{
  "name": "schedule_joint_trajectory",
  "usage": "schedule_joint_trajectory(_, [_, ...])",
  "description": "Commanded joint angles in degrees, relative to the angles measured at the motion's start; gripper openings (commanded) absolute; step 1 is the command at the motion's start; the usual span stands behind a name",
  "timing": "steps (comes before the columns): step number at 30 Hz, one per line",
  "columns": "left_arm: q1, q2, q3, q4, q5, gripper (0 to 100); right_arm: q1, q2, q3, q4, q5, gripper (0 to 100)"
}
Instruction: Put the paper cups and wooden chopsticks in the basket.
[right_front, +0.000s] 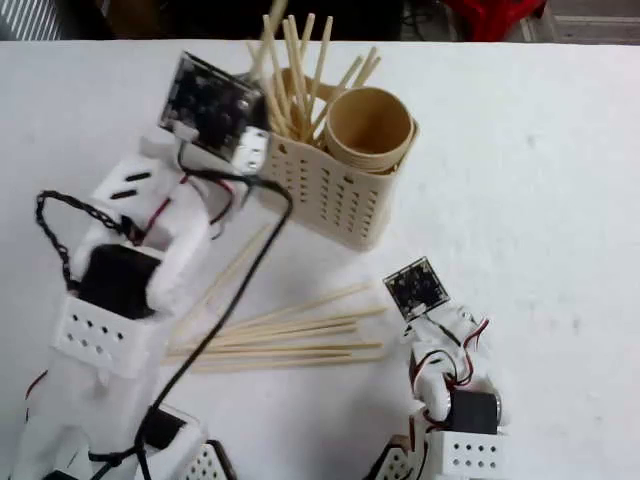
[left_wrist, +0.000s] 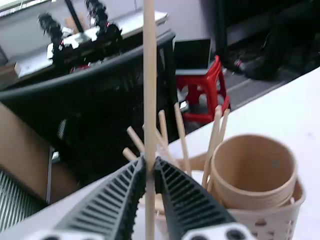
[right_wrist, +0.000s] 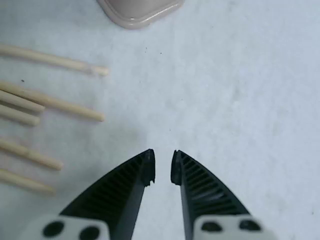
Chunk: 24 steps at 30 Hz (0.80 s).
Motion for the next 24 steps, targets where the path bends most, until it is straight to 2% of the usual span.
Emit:
schedule_joint_trajectory(1, [5.6, -1.5, -1.8, -9.4, 0.6, 2, -0.3, -0.3, 0.5, -0.5, 0.4, 7.0])
schedule_joint_trajectory(7, [7.5, 4.2, -3.6, -24.7, 0.4, 2, -0.3, -0.3, 0.5, -0.5, 0.4, 7.0])
schedule_joint_trajectory(12, [4.0, 16.6, -14.5, -25.6, 0.7, 2, -0.3, -0.3, 0.5, -0.5, 0.4, 7.0])
schedule_joint_trajectory(15, [3.1, 22.6, -22.5, -21.3, 1.2, 2, -0.3, -0.3, 0.5, -0.5, 0.4, 7.0])
schedule_joint_trajectory(19, [2.9, 27.6, -33.4, -13.5, 7.1, 3, -0.3, -0.3, 0.5, -0.5, 0.4, 7.0])
schedule_joint_trajectory(24, [2.9, 30.8, -41.8, -6.9, 9.8, 12, -0.3, -0.3, 0.5, -0.5, 0.4, 7.0])
